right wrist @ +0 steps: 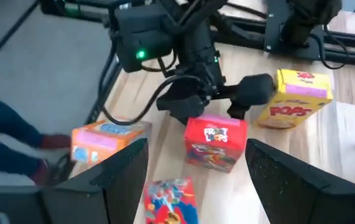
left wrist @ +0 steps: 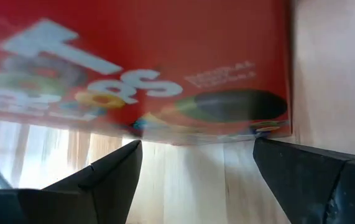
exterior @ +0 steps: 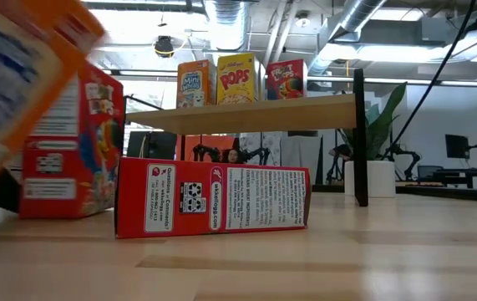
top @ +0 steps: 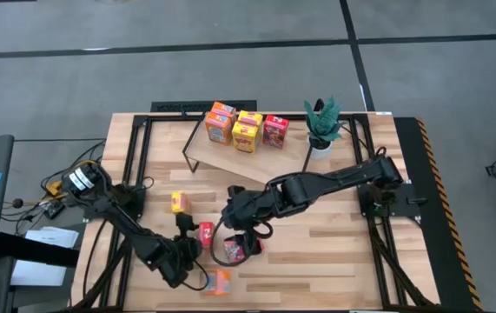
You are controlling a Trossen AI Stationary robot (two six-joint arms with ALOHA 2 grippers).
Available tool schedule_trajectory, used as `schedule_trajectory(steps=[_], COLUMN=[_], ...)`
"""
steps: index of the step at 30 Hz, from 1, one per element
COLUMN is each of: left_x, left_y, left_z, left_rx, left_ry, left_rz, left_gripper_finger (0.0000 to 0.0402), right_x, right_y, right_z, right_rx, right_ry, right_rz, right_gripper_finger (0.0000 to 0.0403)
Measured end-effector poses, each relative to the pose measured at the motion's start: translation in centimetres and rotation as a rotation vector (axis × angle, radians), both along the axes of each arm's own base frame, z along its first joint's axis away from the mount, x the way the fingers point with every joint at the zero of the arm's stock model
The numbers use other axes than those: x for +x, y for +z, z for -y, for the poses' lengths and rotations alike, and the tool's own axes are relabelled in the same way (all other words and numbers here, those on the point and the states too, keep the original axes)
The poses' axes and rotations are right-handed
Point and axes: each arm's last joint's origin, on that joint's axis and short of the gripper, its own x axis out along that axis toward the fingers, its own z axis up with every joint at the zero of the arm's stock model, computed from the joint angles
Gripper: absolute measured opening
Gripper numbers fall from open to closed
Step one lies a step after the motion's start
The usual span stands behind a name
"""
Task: Stack cereal on shelf
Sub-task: Put the left red cereal box aligned with the other red cereal box on the shelf
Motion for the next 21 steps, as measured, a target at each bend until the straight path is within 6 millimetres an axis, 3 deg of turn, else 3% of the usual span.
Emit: schedule_trajectory(steps=[10,21], left_x=[1.2,2.8], left_y=[0.0,0.2], left_z=[-0.9,-2.0], left_rx=[0.037,0.135], left_ry=[-0.06,-0.235], left_rz=[-0.06,-0.167], left_gripper_finger=[0.03,0.03], right_x=[0.7,1.0], right_y=[-2.3,-1.8], right_z=[2.0,3.7], right_rx=[-0.237,-0.38], right_ry=[0.196,0.294], right_rz=[-0.06,-0.004], right_gripper_finger=[0.0295,0.0295])
